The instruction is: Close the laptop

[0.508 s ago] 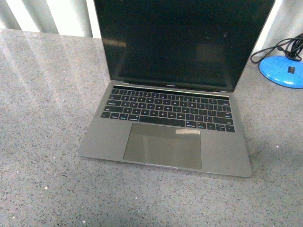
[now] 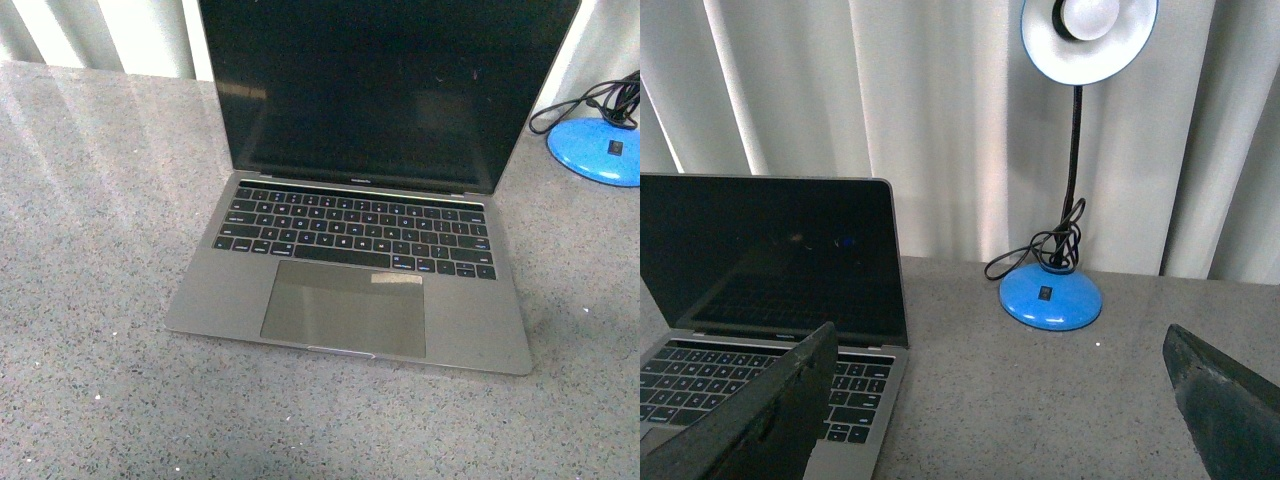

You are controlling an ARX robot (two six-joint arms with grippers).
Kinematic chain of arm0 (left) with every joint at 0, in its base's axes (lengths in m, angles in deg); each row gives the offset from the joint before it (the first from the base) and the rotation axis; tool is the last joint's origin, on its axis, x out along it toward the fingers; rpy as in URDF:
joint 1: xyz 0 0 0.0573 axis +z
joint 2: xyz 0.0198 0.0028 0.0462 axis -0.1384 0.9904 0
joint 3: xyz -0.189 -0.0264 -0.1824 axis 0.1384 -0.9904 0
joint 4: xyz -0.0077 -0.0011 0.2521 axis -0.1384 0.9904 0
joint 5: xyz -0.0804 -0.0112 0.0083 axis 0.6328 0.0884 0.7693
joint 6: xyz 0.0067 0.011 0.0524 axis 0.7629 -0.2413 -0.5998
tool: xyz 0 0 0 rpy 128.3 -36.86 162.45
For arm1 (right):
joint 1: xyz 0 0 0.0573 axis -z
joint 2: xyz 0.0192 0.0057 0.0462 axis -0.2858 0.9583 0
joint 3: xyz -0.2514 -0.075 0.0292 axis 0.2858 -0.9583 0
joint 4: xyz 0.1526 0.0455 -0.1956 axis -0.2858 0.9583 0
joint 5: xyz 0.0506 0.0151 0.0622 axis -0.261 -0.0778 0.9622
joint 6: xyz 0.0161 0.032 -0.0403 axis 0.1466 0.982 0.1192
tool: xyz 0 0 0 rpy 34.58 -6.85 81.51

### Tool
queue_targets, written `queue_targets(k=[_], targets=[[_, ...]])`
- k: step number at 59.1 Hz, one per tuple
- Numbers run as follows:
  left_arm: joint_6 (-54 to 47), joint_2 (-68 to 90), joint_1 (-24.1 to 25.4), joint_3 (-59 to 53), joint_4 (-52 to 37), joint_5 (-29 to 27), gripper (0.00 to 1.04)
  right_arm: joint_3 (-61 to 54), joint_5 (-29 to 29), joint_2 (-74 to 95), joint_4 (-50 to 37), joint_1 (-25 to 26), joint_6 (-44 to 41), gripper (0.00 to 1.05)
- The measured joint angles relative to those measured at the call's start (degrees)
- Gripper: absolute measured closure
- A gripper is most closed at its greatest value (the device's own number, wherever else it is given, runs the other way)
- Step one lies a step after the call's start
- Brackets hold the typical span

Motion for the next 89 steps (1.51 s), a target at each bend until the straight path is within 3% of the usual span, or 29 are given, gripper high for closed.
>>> queue_targets(k=[27, 31, 35, 45, 52, 57, 89], targets=[[0.02, 0.0, 0.0, 0.0, 0.0, -0.04, 0.07, 0.0, 0.0, 0.0, 0.0, 0.0, 0.0, 0.1], [2.51, 5.86, -1.53, 3.13, 7.96, -9.64, 0.07, 3.65, -5.86, 5.16, 9.16, -0.37, 0.85, 0.1], [3.32, 13.27, -1.14, 4.79, 7.96, -12.83, 0.07, 7.8, -6.21, 16.33, 14.95, 2.93, 0.15, 0.1], [1.7, 26.97, -1.77, 7.8, -3.1, -7.06, 0.07, 13.33, -2.36, 37.46, 3.98, 7.15, -4.04, 0.1], [-0.28, 39.3, -2.25, 13.92, -13.27, -0.2, 0.07, 20.26, -1.86, 52.68, -3.54, 5.99, -7.76, 0.1], [0.15, 47.34, -2.38, 18.29, -16.66, 1.81, 0.07, 25.94, -1.97, 61.57, -5.79, 4.61, -10.25, 0.1], [1.09, 76.46, -9.18, 33.73, -31.1, 0.11, 0.07, 50.16, -1.33, 86.51, -7.85, -4.07, -17.42, 0.1]])
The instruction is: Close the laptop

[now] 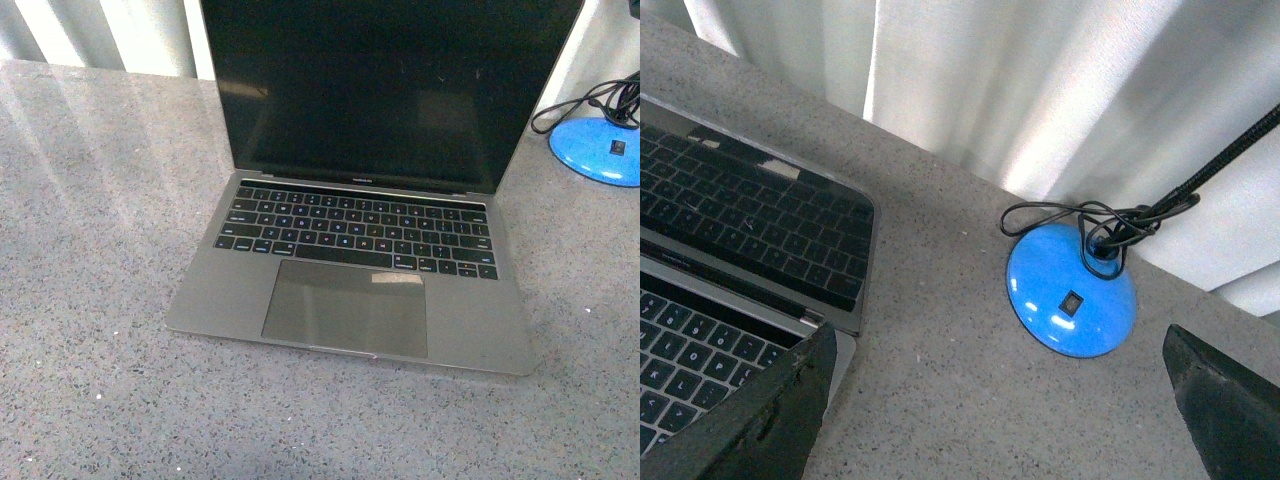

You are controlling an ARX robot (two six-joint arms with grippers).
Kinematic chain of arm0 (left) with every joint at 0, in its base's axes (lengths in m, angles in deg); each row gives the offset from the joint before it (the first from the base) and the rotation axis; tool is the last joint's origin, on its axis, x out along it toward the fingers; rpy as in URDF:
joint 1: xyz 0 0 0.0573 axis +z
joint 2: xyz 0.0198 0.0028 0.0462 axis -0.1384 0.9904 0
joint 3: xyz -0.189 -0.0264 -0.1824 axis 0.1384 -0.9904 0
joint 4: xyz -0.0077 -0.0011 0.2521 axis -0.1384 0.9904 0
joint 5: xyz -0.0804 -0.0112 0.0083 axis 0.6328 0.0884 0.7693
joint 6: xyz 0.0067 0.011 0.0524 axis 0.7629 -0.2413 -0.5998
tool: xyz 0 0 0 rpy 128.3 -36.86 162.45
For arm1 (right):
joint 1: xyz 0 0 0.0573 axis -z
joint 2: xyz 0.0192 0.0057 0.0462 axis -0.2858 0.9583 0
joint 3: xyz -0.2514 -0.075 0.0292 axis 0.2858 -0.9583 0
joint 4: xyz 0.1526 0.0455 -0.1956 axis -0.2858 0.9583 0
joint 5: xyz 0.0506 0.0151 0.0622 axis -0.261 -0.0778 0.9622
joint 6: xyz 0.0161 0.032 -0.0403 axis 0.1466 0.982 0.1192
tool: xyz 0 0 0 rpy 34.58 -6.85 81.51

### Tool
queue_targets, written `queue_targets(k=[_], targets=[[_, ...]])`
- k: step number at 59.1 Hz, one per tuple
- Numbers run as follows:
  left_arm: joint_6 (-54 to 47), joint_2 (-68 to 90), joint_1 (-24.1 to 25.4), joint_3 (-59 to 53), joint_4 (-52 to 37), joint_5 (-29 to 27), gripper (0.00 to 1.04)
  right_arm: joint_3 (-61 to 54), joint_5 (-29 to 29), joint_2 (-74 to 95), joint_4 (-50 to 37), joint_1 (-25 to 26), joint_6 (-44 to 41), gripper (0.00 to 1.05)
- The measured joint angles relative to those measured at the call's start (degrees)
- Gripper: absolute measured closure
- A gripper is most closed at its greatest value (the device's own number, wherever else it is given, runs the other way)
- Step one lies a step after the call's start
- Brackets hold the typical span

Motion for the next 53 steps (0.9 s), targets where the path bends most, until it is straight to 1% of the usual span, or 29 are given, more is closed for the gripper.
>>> queue_targets(k=[9, 14, 39, 41, 42, 44, 45, 46, 48, 51, 53], targets=[[0.15, 5.73, -2.05, 3.63, -1.46, -0.72, 0.07, 2.36, -0.02, 3.26, -1.57, -1.77, 0.22, 0.1], [-0.17, 7.93, -2.78, 5.95, -1.68, -0.09, 0.07, 4.81, 0.0, 5.99, -1.92, -2.54, 0.5, 0.1], [-1.33, 16.48, -3.76, 16.87, -0.31, 1.03, 0.07, 17.9, 0.61, 15.08, 0.59, -3.06, 0.39, 0.1], [-1.51, 16.96, -3.93, 17.64, -0.24, 1.18, 0.12, 18.62, 0.63, 15.61, 0.81, -3.1, 0.39, 0.1], [-1.55, 17.09, -3.98, 17.84, -0.2, 1.2, 0.13, 19.12, 0.63, 15.93, 1.01, -3.15, 0.44, 0.12], [-1.77, 17.7, -4.09, 18.67, 0.02, 1.25, 0.2, 19.89, 0.74, 16.46, 1.2, -3.21, 0.37, 0.16], [-1.79, 17.88, -4.09, 18.88, 0.04, 1.31, 0.22, 20.39, 0.92, 16.81, 1.29, -3.26, 0.15, 0.2], [-1.79, 18.45, -4.2, 19.52, 0.07, 1.68, 0.28, 20.9, 1.18, 17.14, 1.42, -3.32, 0.15, 0.23], [-1.79, 19.04, -4.24, 20.09, 0.09, 2.05, 0.33, 21.99, 1.36, 17.86, 1.95, -3.39, 0.15, 0.31], [-1.77, 20.06, -4.28, 21.09, 0.37, 2.14, 0.42, 23.02, 1.36, 18.67, 2.21, -3.48, 0.17, 0.38], [-1.68, 20.72, -4.31, 21.66, 0.42, 2.54, 0.47, 24.15, 1.55, 19.43, 2.62, -3.61, 0.28, 0.45]])
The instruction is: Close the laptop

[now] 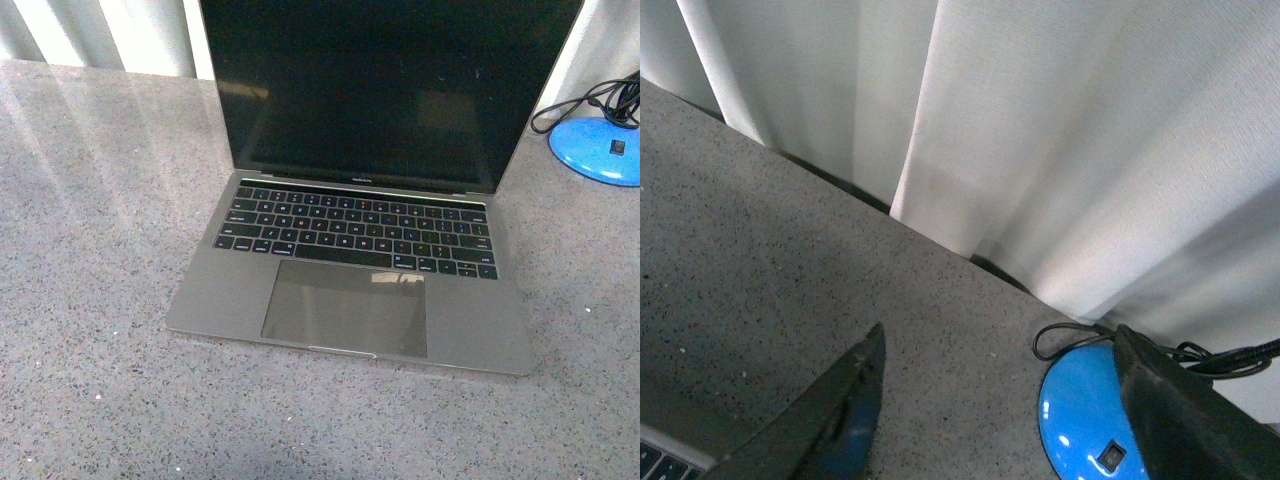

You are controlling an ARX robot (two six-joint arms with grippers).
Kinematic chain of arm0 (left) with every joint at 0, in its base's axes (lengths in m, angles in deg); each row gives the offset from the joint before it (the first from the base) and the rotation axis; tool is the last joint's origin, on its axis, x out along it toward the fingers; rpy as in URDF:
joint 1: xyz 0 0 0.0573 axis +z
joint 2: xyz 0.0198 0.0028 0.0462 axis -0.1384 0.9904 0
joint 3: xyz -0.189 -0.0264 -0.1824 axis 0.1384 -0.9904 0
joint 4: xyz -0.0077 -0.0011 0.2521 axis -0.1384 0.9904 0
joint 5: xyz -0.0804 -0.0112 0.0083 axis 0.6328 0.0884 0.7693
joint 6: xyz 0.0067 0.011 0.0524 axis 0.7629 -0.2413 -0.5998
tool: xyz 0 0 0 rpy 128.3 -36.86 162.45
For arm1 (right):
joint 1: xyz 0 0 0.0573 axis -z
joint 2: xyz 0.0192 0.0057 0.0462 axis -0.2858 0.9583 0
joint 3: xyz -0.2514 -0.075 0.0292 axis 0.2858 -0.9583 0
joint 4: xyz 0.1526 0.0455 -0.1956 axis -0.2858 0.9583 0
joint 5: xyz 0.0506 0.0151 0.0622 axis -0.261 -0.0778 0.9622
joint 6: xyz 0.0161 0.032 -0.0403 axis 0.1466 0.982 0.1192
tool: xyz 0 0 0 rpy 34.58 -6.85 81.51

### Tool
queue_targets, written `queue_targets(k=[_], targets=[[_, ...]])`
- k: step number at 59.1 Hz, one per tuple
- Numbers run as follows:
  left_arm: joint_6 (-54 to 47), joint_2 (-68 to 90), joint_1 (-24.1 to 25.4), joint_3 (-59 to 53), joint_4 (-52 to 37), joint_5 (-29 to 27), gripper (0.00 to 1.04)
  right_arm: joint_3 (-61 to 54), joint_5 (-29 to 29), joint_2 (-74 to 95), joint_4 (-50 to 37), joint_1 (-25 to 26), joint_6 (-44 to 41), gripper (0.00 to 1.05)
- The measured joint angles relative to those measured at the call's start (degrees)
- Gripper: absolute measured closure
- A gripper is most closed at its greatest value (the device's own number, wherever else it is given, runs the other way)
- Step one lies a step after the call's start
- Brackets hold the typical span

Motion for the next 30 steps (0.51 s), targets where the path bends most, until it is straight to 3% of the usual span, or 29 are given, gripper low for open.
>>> queue_targets(k=[19, 22, 30], targets=[[0.2, 5.4, -0.09, 4.92, 0.94, 3.39, 1.01, 4.57, 2.29, 3.1, 1.6, -1.25, 2.23, 0.98], [0.39, 6.19, -0.09, 6.01, 1.09, 4.02, 1.01, 4.94, 2.84, 3.28, 1.75, -1.38, 2.64, 1.04], [0.61, 8.0, 0.09, 9.05, 1.09, 4.94, 1.01, 5.81, 3.43, 4.09, 1.95, -1.53, 4.09, 1.04]])
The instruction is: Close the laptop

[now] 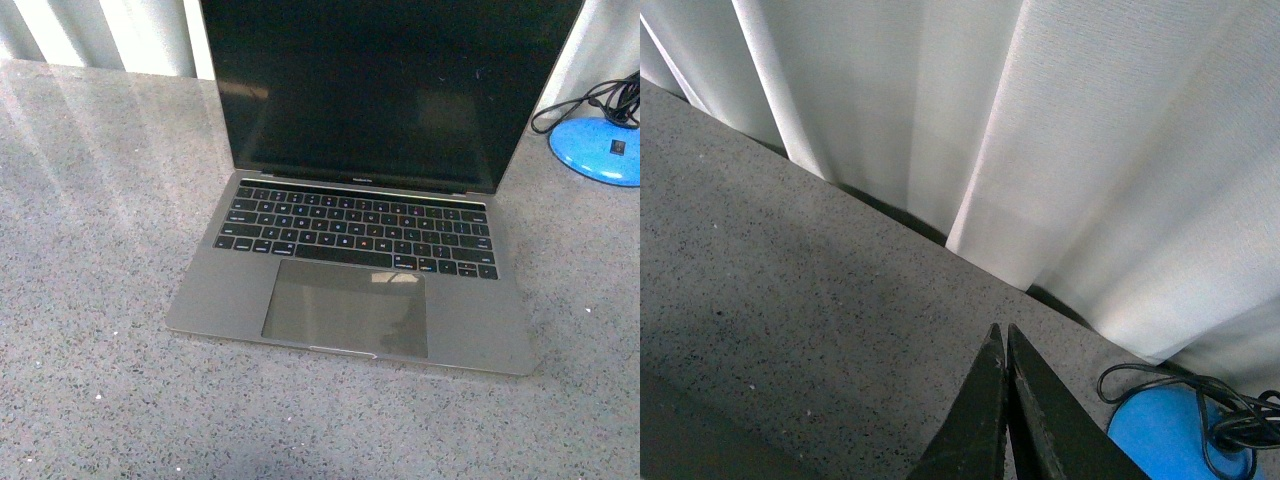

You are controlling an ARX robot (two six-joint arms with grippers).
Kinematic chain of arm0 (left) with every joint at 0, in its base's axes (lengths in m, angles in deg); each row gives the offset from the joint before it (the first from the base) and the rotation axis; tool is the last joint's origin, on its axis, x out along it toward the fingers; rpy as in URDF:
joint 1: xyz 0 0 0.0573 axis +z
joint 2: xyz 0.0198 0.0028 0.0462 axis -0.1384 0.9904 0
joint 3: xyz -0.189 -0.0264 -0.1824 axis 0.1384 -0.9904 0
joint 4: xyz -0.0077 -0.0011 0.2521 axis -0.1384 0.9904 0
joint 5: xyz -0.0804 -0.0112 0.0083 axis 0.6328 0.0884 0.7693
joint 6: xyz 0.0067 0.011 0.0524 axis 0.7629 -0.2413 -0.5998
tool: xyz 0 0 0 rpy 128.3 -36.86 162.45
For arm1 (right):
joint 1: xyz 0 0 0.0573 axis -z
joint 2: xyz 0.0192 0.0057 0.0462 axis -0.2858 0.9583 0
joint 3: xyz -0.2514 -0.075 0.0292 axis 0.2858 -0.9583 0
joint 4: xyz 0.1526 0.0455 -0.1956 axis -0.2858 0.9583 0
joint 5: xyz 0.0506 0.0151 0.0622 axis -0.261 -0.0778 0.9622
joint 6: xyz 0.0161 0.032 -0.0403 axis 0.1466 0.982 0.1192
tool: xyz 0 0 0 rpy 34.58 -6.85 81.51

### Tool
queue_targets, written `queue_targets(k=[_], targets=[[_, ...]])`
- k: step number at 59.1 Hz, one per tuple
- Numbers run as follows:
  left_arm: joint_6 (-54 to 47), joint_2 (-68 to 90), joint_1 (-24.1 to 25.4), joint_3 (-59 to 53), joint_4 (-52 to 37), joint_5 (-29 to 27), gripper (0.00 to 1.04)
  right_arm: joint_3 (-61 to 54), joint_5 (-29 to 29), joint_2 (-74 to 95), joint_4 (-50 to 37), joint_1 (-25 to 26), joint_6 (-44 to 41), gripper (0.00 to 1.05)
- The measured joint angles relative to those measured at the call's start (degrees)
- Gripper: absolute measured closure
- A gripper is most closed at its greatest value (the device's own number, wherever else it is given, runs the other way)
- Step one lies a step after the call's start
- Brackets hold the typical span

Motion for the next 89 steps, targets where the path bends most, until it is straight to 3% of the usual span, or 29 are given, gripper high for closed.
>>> queue_targets(k=[36, 89], targets=[[4.74, 3.82, -1.62, 3.21, 3.67, -0.72, 1.01, -0.46, 0.46, 1.18, -0.96, -0.02, 5.14, 1.04], [11.91, 4.85, 0.02, 5.29, 8.26, -1.55, 1.01, -1.03, 2.82, 2.56, 0.63, 0.11, 10.45, 1.04]])
